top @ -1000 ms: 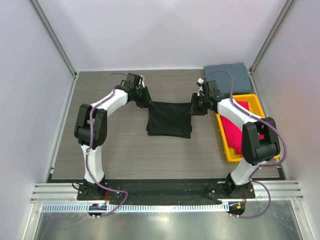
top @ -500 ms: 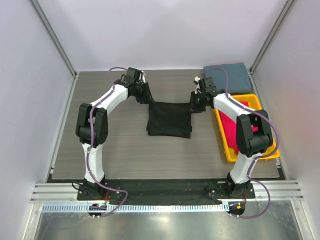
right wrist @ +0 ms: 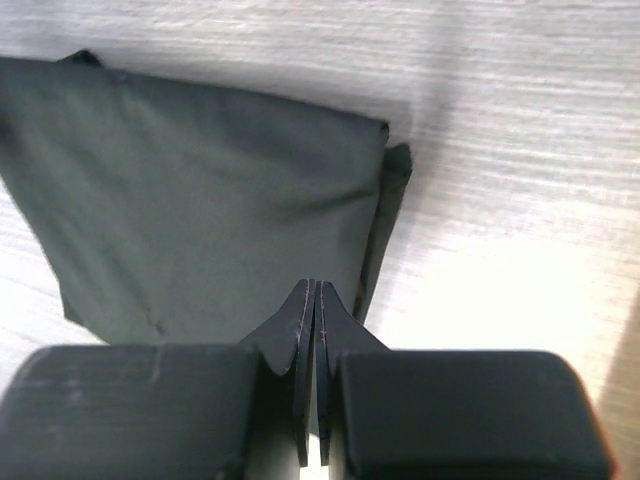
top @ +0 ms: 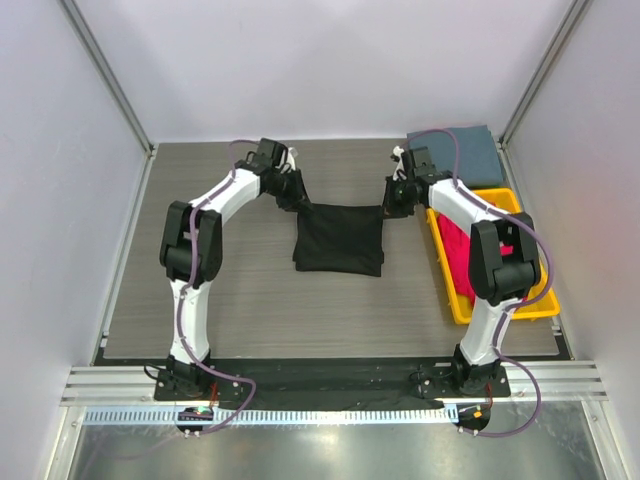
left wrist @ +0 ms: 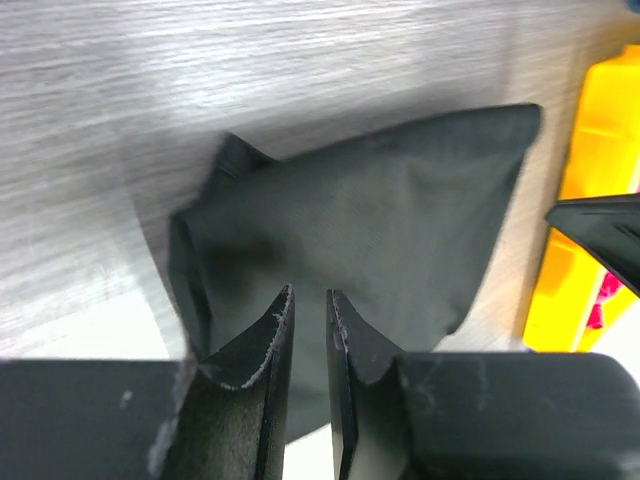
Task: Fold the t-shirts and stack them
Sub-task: Fold the tshirt
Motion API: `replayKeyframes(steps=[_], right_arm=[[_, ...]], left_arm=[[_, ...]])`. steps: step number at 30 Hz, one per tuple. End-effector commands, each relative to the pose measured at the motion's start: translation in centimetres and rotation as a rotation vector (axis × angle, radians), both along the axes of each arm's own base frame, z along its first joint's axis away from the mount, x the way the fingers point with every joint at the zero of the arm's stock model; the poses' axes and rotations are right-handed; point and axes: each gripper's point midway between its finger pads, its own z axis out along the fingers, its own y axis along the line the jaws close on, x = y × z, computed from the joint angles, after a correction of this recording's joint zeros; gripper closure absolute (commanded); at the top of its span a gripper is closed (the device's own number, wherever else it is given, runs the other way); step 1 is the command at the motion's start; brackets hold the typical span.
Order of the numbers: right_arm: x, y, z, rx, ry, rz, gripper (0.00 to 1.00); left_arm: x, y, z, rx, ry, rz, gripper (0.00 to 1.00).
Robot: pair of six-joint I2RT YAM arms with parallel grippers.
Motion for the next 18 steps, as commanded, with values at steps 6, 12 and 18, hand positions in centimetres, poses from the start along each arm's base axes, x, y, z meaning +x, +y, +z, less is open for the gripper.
replayKeyframes(steps=[6, 12, 18], right_arm=[[2.9, 1.0, 0.5, 0.036, -0.031, 0.034, 0.94], [4.7, 1.0, -1.8, 0.017, -0.007, 0.020, 0.94], [5.4, -0.4, -4.8, -0.038, 0.022, -0.018, 0.94]], left_arm=[[2.9, 0.0, -1.5, 0.007, -0.017, -0.002, 0.81], [5.0, 0.5, -3.6, 0.015, -0.012, 0.009, 0.81], [6.0, 0.2, -4.7, -0.038, -0.003, 0.000, 0.81]])
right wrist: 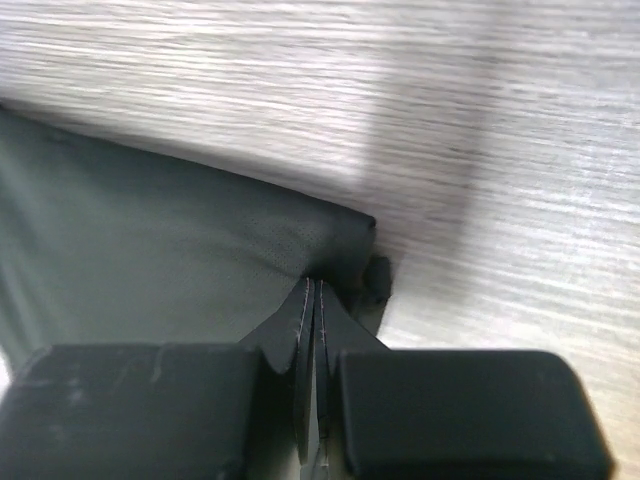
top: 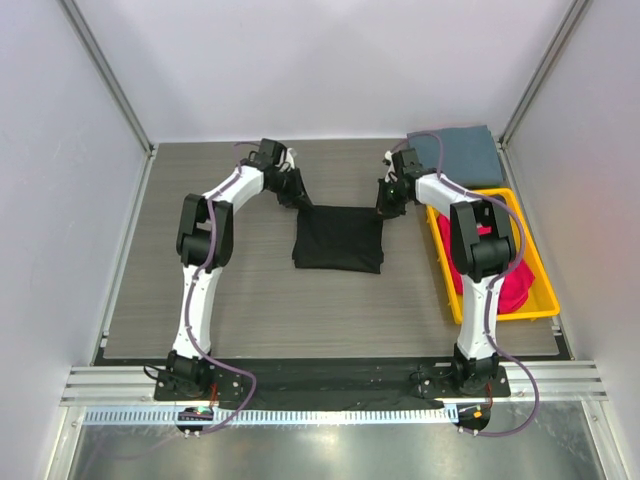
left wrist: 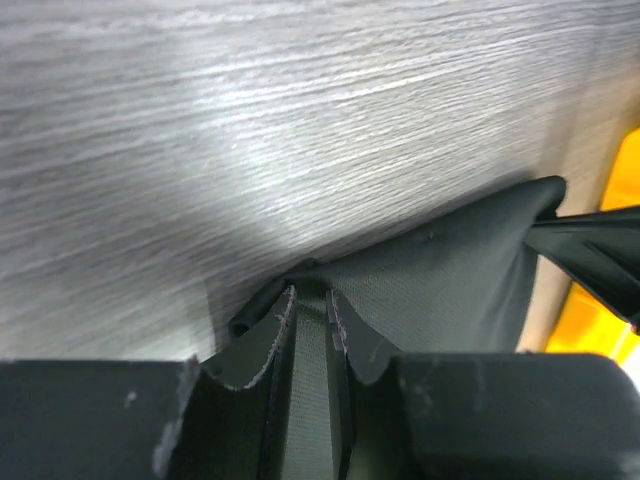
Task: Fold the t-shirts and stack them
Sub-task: Fold the tshirt, then neatly place the folded tshirt to the corner
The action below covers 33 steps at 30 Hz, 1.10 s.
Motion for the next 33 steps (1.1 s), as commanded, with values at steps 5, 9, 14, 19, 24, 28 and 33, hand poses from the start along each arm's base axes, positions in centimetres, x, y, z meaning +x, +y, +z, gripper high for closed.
replayKeyframes(steps=[5, 9, 14, 19, 24, 28, 33], right_arm=[[2.6, -1.4, 1.4, -0.049, -0.087, -0.032, 0.95], [2.4, -0.9, 4.5, -0.006, -0.119, -0.034, 0.90], [-1.0, -0.4, 7.7, 0.066, -0.112, -0.021, 0.70], [-5.2, -0.5, 7.3, 0.092, -0.059, -0.003, 0.56], [-8.3, -0.8, 7.2, 0.110, -0.072, 0.001, 0.54], [-9.8, -0.9, 5.7, 0.107, -0.048, 0.015, 0.50], [-10.8, 0.0, 3.9, 0.140, -0.032, 0.036, 0.48]], left_arm=[[2.1, -1.6, 3.2, -0.121, -0.092, -0.047, 0.79], [2.8, -2.2, 6.6, -0.171, -0.133, -0.063, 0.78], [1.3, -0.5, 8.8, -0.104, -0.150, -0.048, 0.77], [-0.2, 0.7, 8.2, -0.063, -0.150, -0.049, 0.77], [-1.1, 1.2, 6.1, -0.039, -0.110, -0.057, 0.77], [-1.3, 1.4, 3.6, -0.016, -0.064, -0.054, 0.78], [-0.7, 1.6, 1.8, 0.001, -0.046, -0.045, 0.78]])
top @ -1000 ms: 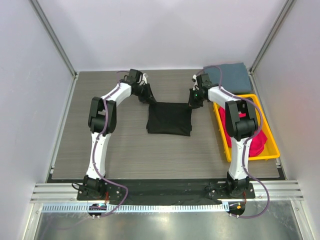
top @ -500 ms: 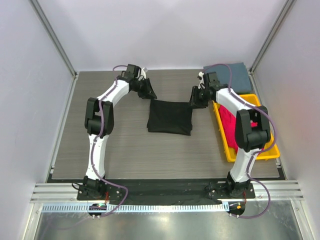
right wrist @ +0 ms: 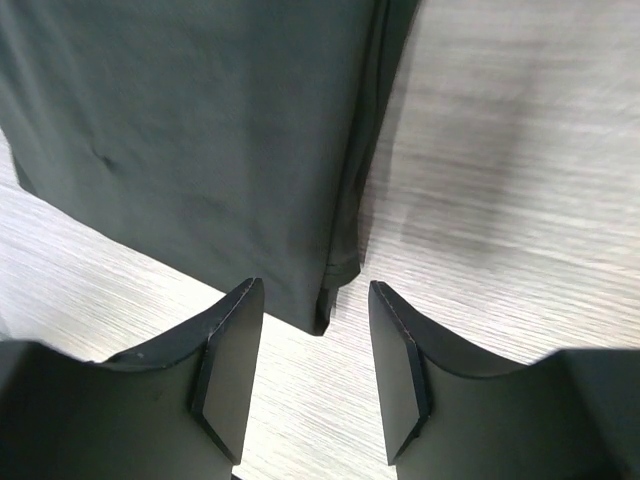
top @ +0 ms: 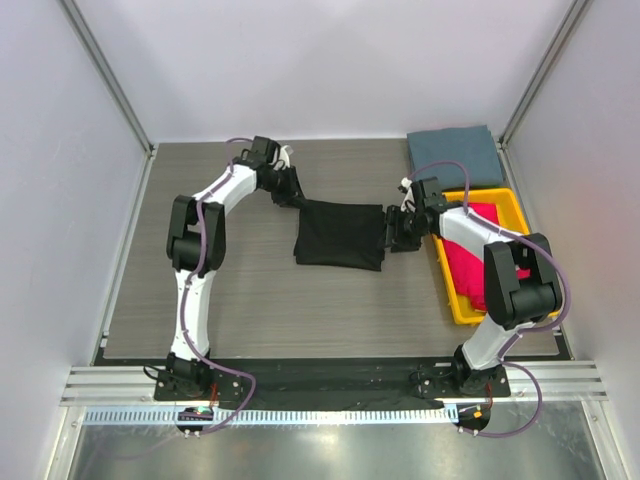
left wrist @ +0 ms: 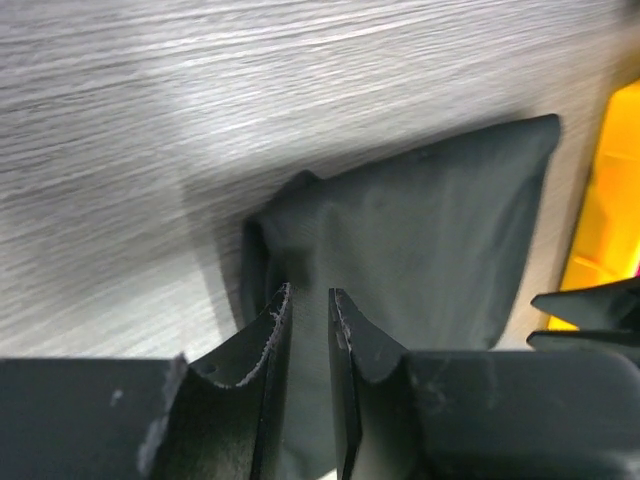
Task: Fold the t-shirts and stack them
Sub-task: Neatly place the folded tshirt to the corner
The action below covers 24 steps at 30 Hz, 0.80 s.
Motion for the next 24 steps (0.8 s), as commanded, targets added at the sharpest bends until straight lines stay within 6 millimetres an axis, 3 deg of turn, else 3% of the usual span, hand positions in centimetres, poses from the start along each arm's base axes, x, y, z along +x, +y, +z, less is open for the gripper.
replayKeyframes(steps=[1, 5, 14, 17, 21, 24], right_arm=[[0.6, 1.5, 0.7, 0.055, -0.070, 0.033, 0.48], [0.4, 1.9, -0.4, 0.072, -0.064, 0.014, 0.50], [-0.7, 1.5, -2.6, 0.071, -0.076, -0.038, 0.64], [-1.1, 1.4, -2.9, 0.069, -0.071, -0.041, 0.72], [-1.5, 1.0, -3.2, 0.057, -0.064, -0.055, 0.95], [-1.4, 0.6, -3.1, 0.043, -0.061, -0.082, 0.99]], left_arm=[[0.8, 0.4, -1.1, 0.019, -0.005, 0.000, 0.79], [0.6, 0.4, -2.9, 0.030, 0.030, -0.004, 0.80], [0.8, 0.5, -3.2, 0.032, 0.013, 0.013, 0.81], [0.8, 0.6, -3.4, 0.034, 0.020, 0.013, 0.81], [0.8, 0.3, -2.7, 0.015, 0.016, 0.007, 0.81], [0.9, 0.0, -1.0, -0.016, 0.005, 0.012, 0.80]])
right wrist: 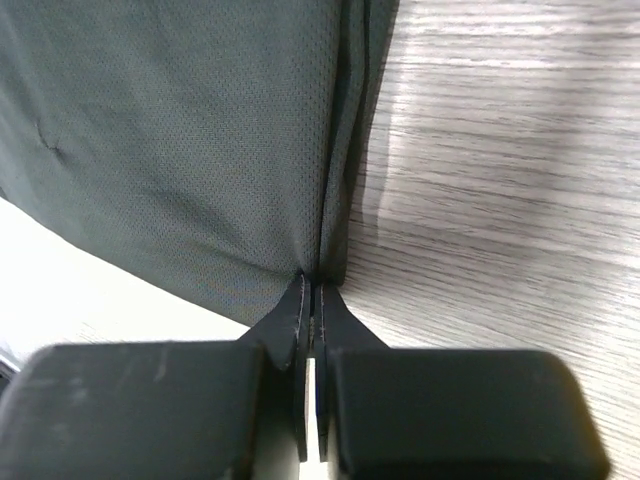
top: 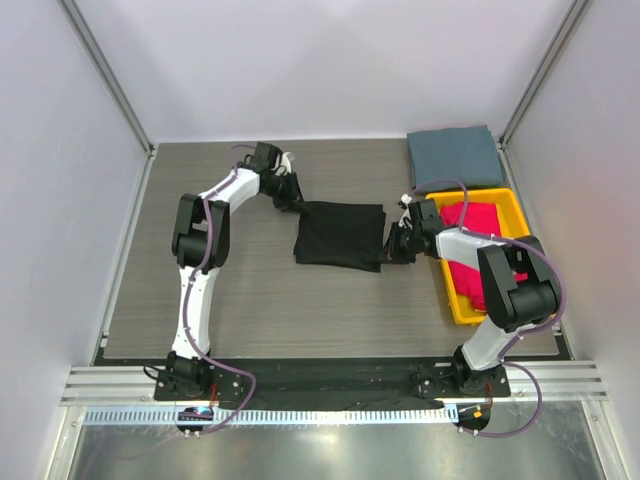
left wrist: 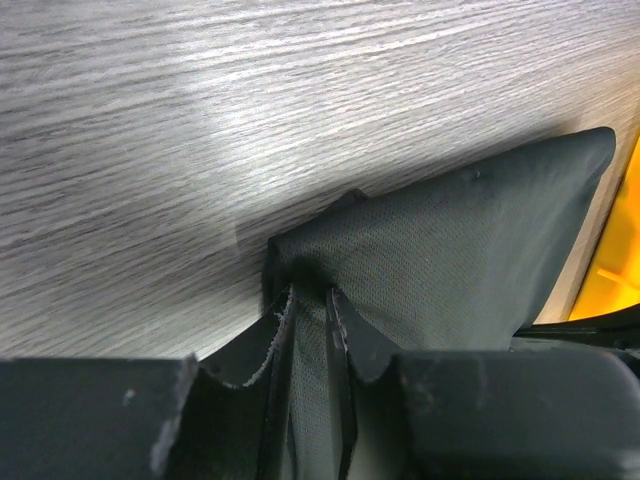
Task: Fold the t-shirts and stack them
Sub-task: Neatly place the folded tshirt to the corner
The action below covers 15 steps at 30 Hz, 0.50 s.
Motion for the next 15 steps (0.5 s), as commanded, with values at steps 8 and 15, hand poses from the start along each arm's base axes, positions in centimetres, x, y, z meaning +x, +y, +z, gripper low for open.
replayKeyframes(steps=[8, 15], right_arm=[[1.1, -1.2, 5.4, -0.047, -0.107, -0.064, 0.61], [4.2, -2.5, 7.3, -0.150, -0.156, -0.093, 0.44]], left_arm=[[0.1, 1.6, 8.8, -0.037, -0.103, -0.004, 0.78], [-4.4, 4.0, 17.0, 0.050, -0.209, -0.055, 0.75]])
